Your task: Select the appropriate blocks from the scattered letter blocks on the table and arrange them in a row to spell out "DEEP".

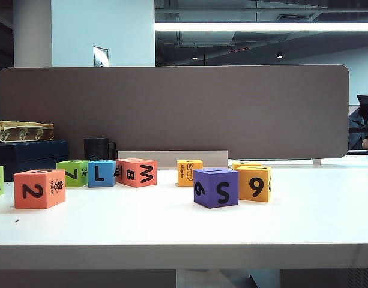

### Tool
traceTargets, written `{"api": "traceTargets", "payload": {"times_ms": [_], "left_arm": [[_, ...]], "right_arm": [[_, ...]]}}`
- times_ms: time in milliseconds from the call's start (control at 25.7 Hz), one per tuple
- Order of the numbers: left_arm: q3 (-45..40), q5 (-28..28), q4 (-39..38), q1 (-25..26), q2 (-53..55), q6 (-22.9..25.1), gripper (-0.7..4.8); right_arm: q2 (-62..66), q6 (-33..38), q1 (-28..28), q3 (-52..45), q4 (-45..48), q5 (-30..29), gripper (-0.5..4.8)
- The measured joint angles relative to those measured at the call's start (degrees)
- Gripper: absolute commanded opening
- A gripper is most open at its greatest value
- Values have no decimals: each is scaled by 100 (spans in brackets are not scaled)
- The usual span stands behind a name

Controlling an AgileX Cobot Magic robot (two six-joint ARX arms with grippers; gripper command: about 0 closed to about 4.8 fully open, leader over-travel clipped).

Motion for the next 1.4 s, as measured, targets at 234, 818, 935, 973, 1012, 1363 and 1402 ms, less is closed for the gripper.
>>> {"api": "traceTargets", "payload": {"times_ms": [234,818,935,973,1012,1363,1402], "left_arm": [[0,264,20,0,0,-955,-5],[0,535,22,0,0,-1390,-5],[0,656,76,0,2,-1458,-5],[4,710,122,0,2,-1499,-5],[11,745,151,0,2,-1523,-5],[420,870,107,0,4,-1606,-5],[514,870,98,0,2,-1606,-5]], "right_arm": [[0,4,0,0,280,-833,-1],[0,57,0,0,319,-1064,-1],[0,170,0,0,348,-1062,-2],[0,260,0,0,385,-1062,-2],[0,334,0,0,422,-1062,-2],[2,796,61,195,317,-1073,-2],[2,802,76,387,245,-1071,-2]]}}
